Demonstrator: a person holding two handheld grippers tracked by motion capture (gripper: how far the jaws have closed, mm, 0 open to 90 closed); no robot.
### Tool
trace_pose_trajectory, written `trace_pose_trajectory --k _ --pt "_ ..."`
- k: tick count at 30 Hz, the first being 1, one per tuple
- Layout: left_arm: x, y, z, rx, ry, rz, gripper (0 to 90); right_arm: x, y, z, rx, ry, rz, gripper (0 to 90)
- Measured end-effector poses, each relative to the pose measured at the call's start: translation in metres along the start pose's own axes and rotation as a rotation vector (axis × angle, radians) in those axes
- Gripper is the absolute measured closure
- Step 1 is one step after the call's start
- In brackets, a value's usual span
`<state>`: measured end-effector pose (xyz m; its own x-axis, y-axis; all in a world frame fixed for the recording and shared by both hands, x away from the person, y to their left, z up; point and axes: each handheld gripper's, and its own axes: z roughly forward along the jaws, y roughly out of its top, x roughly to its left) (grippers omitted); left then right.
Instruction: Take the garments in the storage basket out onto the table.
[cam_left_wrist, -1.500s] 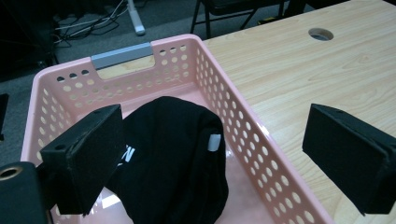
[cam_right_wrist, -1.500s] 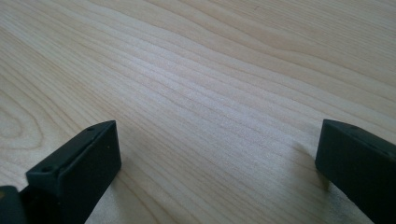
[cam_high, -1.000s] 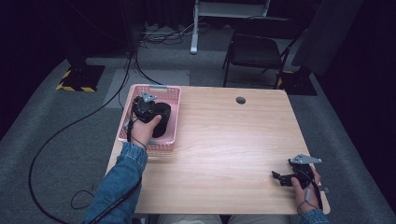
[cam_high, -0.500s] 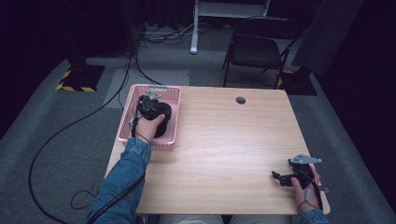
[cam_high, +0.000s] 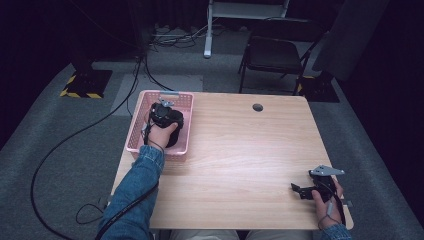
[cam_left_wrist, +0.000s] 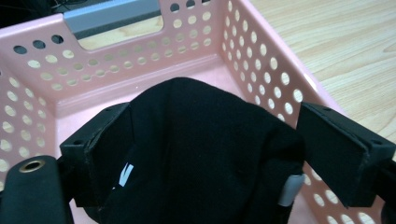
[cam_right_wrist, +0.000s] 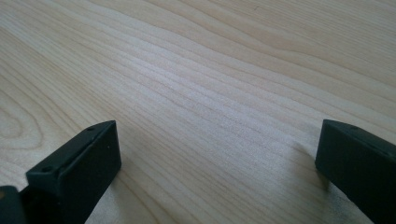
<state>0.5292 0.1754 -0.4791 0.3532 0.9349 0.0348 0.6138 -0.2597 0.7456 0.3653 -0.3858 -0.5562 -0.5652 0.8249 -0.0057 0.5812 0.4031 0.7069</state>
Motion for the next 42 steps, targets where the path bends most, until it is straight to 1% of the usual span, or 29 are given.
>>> trace_pose_trajectory --k 7,15,20,23,28,31,34,40,42 --pt "0.003 -0.002 0.008 0.019 -0.008 -0.014 12.5 0.0 0.0 0.0 0.0 0.0 0.0 0.2" --pt "0.002 -0.009 0.02 0.06 -0.022 -0.02 12.5 0.0 0.0 0.0 0.0 0.0 0.0 0.2" --pt "0.001 -0.013 0.025 0.093 -0.025 -0.01 13.4 0.0 0.0 0.0 0.0 0.0 0.0 0.1" --pt "0.001 -0.015 0.027 0.106 -0.025 0.001 17.3 0.0 0.0 0.0 0.0 0.0 0.0 0.2" --pt "-0.001 -0.015 0.026 0.119 -0.015 0.039 29.8 0.0 0.0 0.0 0.0 0.0 0.0 0.2" --pt "0.001 -0.016 0.025 0.116 -0.018 0.024 36.3 0.0 0.0 0.0 0.0 0.0 0.0 0.1" --pt "0.002 -0.016 0.025 0.118 -0.022 0.018 38.7 0.0 0.0 0.0 0.0 0.0 0.0 0.1" --pt "0.001 -0.015 0.024 0.127 -0.021 0.023 40.4 0.0 0.0 0.0 0.0 0.0 0.0 0.2" --pt "0.002 -0.015 0.024 0.12 -0.02 0.017 40.8 0.0 0.0 0.0 0.0 0.0 0.0 0.1"
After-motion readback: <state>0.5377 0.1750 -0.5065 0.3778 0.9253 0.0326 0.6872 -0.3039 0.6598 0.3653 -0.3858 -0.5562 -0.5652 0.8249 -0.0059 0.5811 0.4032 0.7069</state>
